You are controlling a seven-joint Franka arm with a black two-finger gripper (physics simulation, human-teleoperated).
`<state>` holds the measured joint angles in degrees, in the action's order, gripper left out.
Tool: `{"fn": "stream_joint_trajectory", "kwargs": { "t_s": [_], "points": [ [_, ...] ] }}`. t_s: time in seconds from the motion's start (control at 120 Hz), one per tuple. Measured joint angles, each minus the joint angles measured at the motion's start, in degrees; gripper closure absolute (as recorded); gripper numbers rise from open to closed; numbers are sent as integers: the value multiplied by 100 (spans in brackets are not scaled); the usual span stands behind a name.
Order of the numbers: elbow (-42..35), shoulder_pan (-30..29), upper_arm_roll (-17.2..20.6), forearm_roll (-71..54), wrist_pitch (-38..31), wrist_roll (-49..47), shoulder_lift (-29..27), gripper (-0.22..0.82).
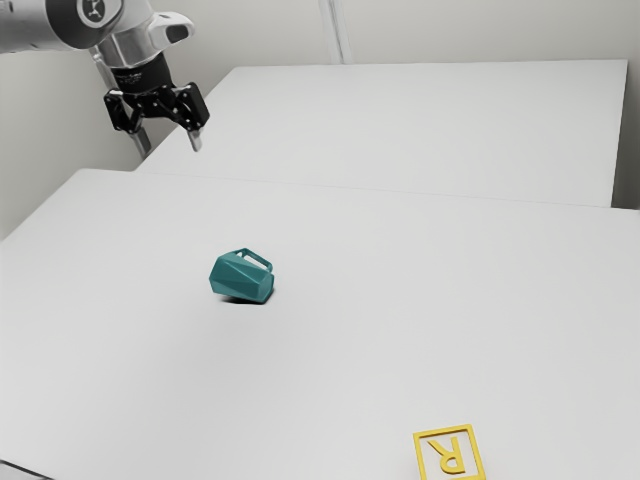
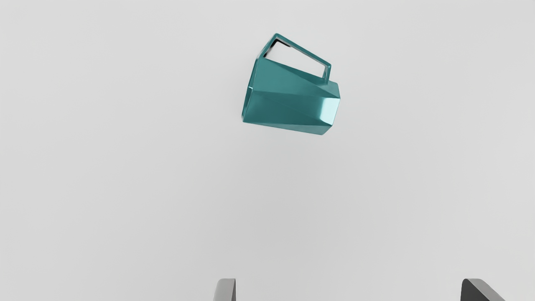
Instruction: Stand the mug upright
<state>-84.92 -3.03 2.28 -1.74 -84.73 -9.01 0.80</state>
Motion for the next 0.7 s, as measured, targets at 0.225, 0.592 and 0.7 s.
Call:
{"fn": "stream_joint_trajectory", "kwargs": {
  "t_s": [0.225, 0.592, 0.7],
  "points": [
    [353, 38, -18, -5, 54, 8, 256, 2],
    [832, -51, -811, 772, 93, 393, 1103, 2],
    [833, -37, -1078, 1225, 23, 695, 1210, 2]
  ]
}}
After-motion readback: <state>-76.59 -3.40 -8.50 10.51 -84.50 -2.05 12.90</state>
